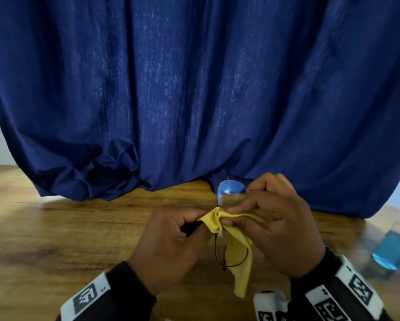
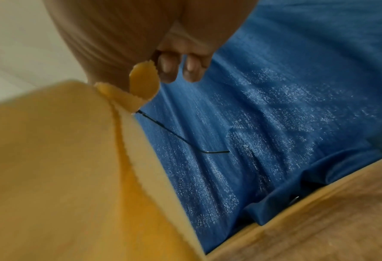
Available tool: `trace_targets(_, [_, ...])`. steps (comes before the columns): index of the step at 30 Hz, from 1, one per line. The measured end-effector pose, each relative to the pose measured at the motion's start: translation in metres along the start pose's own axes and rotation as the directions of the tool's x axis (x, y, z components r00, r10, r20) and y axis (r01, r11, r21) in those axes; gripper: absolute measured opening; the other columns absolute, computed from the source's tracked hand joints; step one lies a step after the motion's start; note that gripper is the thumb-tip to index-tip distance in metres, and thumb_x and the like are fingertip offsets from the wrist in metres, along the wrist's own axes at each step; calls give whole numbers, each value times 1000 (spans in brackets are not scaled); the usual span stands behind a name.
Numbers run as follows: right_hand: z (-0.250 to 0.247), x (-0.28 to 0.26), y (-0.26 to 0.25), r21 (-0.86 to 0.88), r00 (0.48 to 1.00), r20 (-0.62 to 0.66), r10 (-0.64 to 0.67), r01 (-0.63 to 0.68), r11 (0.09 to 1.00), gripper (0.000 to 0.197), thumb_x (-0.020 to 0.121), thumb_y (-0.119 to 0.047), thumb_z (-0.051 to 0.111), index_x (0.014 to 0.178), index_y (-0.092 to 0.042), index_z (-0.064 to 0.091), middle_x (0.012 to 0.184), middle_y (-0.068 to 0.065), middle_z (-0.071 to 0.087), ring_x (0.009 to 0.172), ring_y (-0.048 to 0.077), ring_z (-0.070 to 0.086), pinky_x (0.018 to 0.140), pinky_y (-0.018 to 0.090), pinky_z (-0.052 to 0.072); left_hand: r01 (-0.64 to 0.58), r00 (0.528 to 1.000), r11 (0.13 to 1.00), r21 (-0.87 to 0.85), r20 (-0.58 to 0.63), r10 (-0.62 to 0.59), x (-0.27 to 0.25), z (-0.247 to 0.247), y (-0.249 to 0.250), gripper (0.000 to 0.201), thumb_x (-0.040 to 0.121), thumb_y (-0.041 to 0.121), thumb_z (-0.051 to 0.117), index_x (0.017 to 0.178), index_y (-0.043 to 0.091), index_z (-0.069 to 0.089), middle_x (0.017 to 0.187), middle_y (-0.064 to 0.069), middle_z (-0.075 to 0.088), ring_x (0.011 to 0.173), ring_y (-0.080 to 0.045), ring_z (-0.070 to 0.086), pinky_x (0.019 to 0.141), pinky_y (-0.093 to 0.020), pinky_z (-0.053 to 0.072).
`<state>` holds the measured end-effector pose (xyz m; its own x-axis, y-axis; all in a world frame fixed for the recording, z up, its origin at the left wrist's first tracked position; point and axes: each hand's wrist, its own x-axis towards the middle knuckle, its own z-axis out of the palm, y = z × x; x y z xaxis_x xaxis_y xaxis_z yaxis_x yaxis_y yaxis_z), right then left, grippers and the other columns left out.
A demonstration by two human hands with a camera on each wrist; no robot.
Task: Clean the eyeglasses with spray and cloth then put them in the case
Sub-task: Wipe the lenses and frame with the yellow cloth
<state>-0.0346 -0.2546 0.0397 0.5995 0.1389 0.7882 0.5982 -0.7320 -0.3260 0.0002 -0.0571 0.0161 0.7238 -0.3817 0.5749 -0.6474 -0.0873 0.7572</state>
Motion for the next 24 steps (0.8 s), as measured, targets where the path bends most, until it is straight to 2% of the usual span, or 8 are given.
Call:
trace_targets(3, [0, 0, 0, 67, 996, -27, 85, -83, 994, 20, 71, -52, 78, 76, -32, 76, 85, -14, 56, 85, 13, 56, 72, 20, 45, -63, 998, 993, 102, 10, 63, 0, 0, -2, 26, 89, 43, 61, 85, 26, 80, 70, 1, 69, 65, -18, 61, 59, -40, 51])
trace_targets(5, [0, 0, 0, 125, 986, -77, 151, -140, 982, 19, 72, -50, 79, 76, -32, 73, 83, -11, 58, 82, 14, 60, 70, 23, 48, -102, 995, 980, 171, 36, 97, 0, 1, -2, 24, 90, 40, 59, 85, 27, 79, 74, 6, 68, 69, -16, 62, 61, -37, 51])
trace_targets(8, [-1, 2, 1, 135, 964, -165, 209, -188, 973, 19, 73, -41, 83, 73, -27, 71, 78, -9, 59, 75, 12, 59, 64, 15, 43, -134, 990, 966, 219, 78, 120, -1, 5, -2, 20, 92, 34, 61, 87, 28, 79, 79, 11, 70, 72, -10, 64, 61, -26, 50])
trace_targets(10, [-5, 2, 5, 115, 949, -214, 233, -213, 970, 18, 74, -34, 84, 72, -22, 71, 77, -8, 59, 72, 9, 57, 63, 11, 40, -126, 991, 967, 222, 83, 110, -2, 7, -3, 18, 92, 30, 64, 83, 28, 79, 79, 10, 69, 70, -10, 63, 58, -27, 49])
trace_targets(13, [-7, 2, 10, 57, 939, -245, 241, -234, 970, 16, 76, -33, 82, 75, -20, 72, 76, -10, 58, 70, 6, 54, 62, 7, 37, -97, 993, 969, 227, 81, 80, -3, 8, -4, 16, 94, 22, 68, 87, 31, 80, 81, 10, 71, 74, -14, 65, 60, -30, 51])
trace_targets(19, [-2, -1, 10, 72, 937, -227, 267, -257, 964, 17, 75, -37, 80, 77, -22, 73, 79, -11, 57, 72, 7, 55, 61, 8, 38, -21, 1000, 981, 191, 1, 21, -3, 6, -8, 15, 91, 21, 71, 86, 30, 81, 82, 14, 74, 78, -16, 69, 65, -38, 56])
trace_targets(24, [7, -4, 2, 73, 967, -40, 250, -247, 966, 21, 69, -51, 77, 78, -32, 76, 83, -12, 58, 81, 9, 60, 67, 13, 46, 44, 999, 988, 150, -33, -39, -1, 1, -9, 14, 92, 25, 68, 91, 29, 81, 85, 11, 78, 84, -13, 72, 73, -38, 57])
